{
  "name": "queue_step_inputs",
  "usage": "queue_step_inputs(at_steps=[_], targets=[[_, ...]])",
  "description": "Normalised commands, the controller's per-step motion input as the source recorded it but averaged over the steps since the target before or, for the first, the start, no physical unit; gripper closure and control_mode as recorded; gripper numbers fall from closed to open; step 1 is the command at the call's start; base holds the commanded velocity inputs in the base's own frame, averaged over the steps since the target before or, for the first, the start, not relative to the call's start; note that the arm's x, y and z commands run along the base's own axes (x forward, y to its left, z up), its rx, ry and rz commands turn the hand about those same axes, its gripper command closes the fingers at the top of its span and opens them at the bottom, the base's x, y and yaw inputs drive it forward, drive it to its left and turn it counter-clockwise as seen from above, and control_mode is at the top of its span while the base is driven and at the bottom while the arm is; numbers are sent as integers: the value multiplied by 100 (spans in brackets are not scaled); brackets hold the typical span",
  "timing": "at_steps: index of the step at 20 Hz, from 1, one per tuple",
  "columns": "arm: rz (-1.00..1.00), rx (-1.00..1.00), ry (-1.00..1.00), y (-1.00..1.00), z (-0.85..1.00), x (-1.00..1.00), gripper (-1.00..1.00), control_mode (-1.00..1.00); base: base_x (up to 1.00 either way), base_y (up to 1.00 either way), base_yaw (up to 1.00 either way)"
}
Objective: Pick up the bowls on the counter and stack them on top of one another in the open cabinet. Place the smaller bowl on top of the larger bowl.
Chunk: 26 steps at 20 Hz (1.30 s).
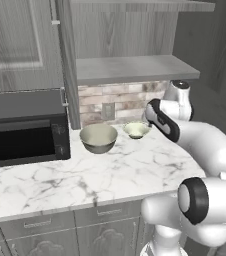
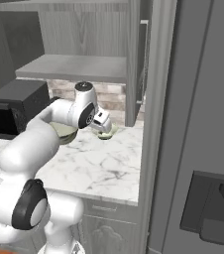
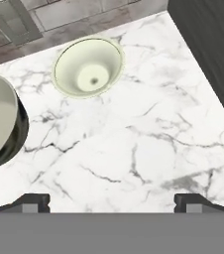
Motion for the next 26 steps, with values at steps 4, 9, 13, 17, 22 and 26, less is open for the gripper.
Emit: queue_step_inputs(at_steps=[4,9,13,17,22,26], targets=[[-5,11,-3,-6,-7,-5,-100,-100,0,0,0],[0,0,0,0,-6,19,-100,-100,0,0,0],[-2,0,-1,-2,-14,31,-100,-100,0,0,0],[-5,1,-1,-10,-17,24,-100,-100,0,0,0],[-8,5,-2,-14,-16,21,-100,-100,0,0,0],[-10,7,-1,-7,-14,28,-100,-100,0,0,0]])
